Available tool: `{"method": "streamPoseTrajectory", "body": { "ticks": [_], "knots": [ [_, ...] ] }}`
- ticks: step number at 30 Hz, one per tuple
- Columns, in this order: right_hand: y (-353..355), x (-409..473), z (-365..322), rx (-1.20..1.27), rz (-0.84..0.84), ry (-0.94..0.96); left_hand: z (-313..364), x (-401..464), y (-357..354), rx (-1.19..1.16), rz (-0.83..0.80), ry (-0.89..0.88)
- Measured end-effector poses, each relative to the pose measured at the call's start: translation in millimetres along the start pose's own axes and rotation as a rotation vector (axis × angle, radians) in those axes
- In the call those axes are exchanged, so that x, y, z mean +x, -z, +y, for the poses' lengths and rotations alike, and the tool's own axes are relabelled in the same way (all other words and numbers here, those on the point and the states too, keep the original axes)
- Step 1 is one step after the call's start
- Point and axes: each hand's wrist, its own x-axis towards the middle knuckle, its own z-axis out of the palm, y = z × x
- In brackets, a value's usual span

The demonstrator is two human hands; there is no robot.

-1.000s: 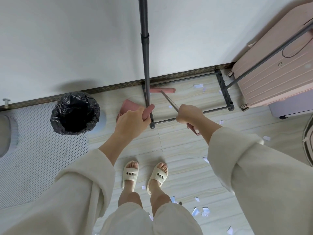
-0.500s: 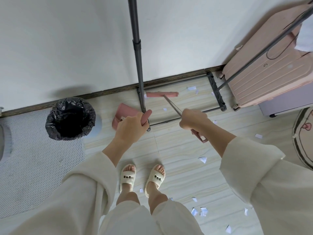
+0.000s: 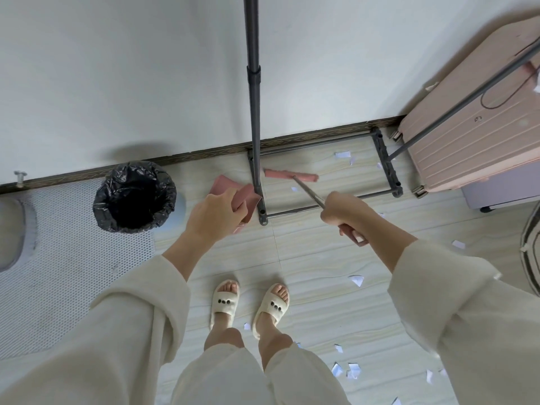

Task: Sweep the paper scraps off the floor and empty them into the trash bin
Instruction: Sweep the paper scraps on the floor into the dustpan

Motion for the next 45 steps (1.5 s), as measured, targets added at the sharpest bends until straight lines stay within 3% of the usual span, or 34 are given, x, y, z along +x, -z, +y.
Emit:
{"method": "streamPoseTrajectory", "body": {
  "ticks": [5, 12, 19, 27, 30, 33, 38, 45],
  "knots": [
    [11.9, -8.2, 6.6, 0.063, 0.006, -0.016, 5.9, 3.7, -3.8, -0.007, 0.008, -0.004],
    [11.0, 19.3, -22.0, 0.002, 0.066, 0.066, 12.3, 1.8, -11.0, 0.018, 0.026, -0.033],
    [-11.4, 19.5, -20.3, -0.08, 0.023, 0.042, 14.2, 3.5, -7.8, 0.007, 0.004, -0.04],
    [11.3, -2.2, 2.6, 0.057, 0.054, 0.02, 25.9, 14.4, -5.1, 0.01, -0.077, -0.018],
    [15.6, 4.2, 1.4, 0.339, 0.009, -0.001, 25.1, 13.0, -6.6, 0.023, -0.072, -0.02],
    [24.1, 17.2, 2.7, 0.861, -0.098, -0.063, 22.5, 12.1, -7.5, 0.031, -0.065, -0.027],
    [18.1, 21.2, 9.6, 1.785, -0.451, -0.163, 25.5, 13.5, -7.5, 0.031, -0.07, -0.014],
    [-20.4, 32.0, -19.3, 2.339, -0.434, -0.162, 25.2, 17.0, -9.0, 0.027, -0.055, -0.015]
  ]
}}
